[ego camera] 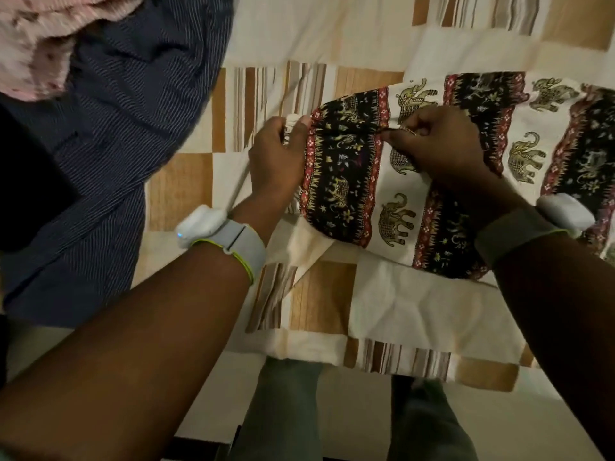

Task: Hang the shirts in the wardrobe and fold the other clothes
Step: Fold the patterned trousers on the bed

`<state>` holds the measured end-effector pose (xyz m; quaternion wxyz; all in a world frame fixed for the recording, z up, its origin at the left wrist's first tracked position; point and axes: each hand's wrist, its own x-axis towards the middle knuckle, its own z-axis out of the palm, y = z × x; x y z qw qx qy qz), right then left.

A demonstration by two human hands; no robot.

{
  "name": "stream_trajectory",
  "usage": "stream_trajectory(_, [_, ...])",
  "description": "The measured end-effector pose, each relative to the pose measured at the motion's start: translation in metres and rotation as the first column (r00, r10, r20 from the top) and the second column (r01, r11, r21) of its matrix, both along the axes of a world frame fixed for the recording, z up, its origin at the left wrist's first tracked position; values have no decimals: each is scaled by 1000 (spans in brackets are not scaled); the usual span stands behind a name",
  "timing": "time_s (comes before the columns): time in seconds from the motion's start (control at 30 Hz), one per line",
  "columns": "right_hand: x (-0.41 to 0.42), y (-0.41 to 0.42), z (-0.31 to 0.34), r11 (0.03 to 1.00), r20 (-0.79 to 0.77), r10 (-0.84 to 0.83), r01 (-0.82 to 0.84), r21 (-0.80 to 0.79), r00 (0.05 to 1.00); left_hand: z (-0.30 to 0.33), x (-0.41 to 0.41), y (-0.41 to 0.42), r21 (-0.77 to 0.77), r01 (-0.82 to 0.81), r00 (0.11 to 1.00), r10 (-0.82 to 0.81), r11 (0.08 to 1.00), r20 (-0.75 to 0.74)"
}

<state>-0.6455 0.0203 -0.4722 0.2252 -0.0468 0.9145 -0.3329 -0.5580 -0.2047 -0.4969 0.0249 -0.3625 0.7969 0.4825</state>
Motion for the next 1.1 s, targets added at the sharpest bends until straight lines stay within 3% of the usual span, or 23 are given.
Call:
stream_trajectory(0.13, [12,6,5,996,-60,79,-75,56,995,2,8,4,-161,-24,1000,26,987,5])
stream_trajectory(0.27, [48,50,4,939,-198,197,-127,318,960,-4,15,-6,-264,21,1000,-23,964,-2])
stream_trajectory(0.33, [72,90,1,921,-256,128,-19,388,958,-5,15,-2,-303,68,997,-76,951,-18])
stream_trajectory(0.47, [117,179,-4,908,-314,-75,195,372,947,-3,9,-6,-423,120,993,-117,898,35])
stream_trajectory(0.57, [144,253,1,828,-295,-281,386,408,913,1,-2,11,-523,153,988,-126,839,87])
stream_trajectory(0.7, [168,312,-1,812,-272,-403,479,335,874,-10,-3,3,-670,111,983,16,734,181])
stream_trajectory(0.73, [171,320,-4,821,-244,-399,463,334,884,-11,-6,13,-711,124,986,-3,693,169])
stream_trajectory(0.77, [176,333,-4,830,-229,-390,448,331,892,0,-13,53,-705,198,980,-124,680,156])
stream_trajectory(0.8, [175,335,-7,850,-219,-359,415,325,907,14,-10,94,-698,310,936,-334,645,106])
stream_trajectory(0.87, [171,338,-8,865,-210,-356,406,295,911,41,0,201,-618,610,646,-763,495,27])
stream_trajectory(0.93, [162,340,-8,869,-202,-380,423,257,903,56,15,300,-527,809,317,-948,260,19])
stream_trajectory(0.97, [158,328,-11,891,-184,-369,403,210,911,51,26,317,-477,864,226,-971,162,79])
stream_trajectory(1.0, [156,343,-9,898,-164,-385,410,159,908,46,31,362,-464,881,151,-984,90,95])
stream_trajectory(1.03, [155,346,-9,905,-152,-394,411,111,907,44,31,385,-437,896,139,-984,75,115])
stream_trajectory(1.1, [153,347,-11,908,-211,-386,410,85,898,46,22,421,-366,925,180,-966,102,184])
